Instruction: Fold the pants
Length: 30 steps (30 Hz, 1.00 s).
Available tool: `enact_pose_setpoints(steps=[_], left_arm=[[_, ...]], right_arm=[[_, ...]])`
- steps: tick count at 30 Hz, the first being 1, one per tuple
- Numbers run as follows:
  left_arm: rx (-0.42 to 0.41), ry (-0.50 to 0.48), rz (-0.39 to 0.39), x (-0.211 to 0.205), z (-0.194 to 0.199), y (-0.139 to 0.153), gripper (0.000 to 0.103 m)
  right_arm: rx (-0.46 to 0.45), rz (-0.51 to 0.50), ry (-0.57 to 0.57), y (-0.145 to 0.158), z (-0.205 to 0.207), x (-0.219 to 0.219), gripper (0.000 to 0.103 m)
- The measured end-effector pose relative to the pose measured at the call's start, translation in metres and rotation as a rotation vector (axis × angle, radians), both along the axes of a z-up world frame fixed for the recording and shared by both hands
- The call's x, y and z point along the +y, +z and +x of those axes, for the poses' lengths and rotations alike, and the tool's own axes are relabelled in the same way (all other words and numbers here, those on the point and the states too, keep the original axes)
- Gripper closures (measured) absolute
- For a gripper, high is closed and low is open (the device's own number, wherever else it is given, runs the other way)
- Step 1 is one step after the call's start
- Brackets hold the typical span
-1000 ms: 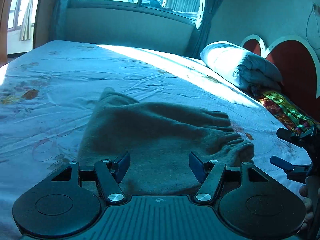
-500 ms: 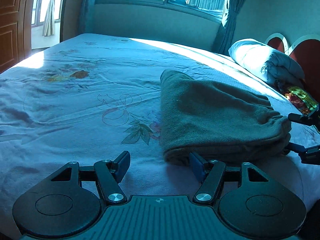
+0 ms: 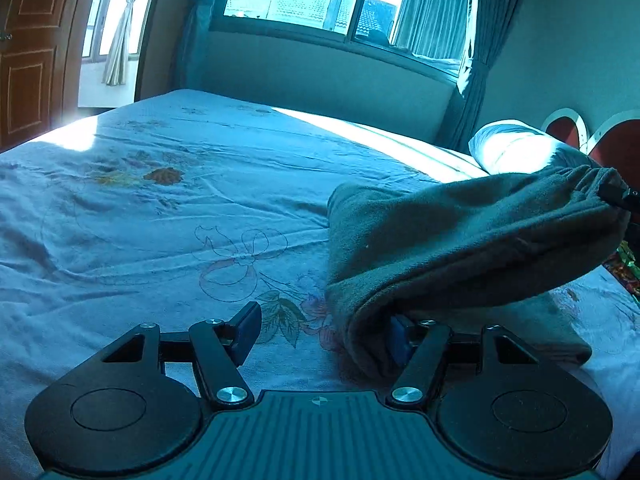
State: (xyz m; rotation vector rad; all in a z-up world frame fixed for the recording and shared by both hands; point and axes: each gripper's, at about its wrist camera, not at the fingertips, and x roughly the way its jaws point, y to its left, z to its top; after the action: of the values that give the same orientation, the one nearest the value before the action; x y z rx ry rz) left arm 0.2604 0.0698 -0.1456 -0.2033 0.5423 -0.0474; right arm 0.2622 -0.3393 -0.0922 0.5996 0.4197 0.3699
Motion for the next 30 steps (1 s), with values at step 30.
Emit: enact_pose_setpoints(steps=[30], left_arm=[[0.165,-0.079,0.099,-0.02,0.054,-0.008,0.024]], right_arm=[[0.253,-0.122,-0.032,-0.064,0.042,-0.002,0.103]])
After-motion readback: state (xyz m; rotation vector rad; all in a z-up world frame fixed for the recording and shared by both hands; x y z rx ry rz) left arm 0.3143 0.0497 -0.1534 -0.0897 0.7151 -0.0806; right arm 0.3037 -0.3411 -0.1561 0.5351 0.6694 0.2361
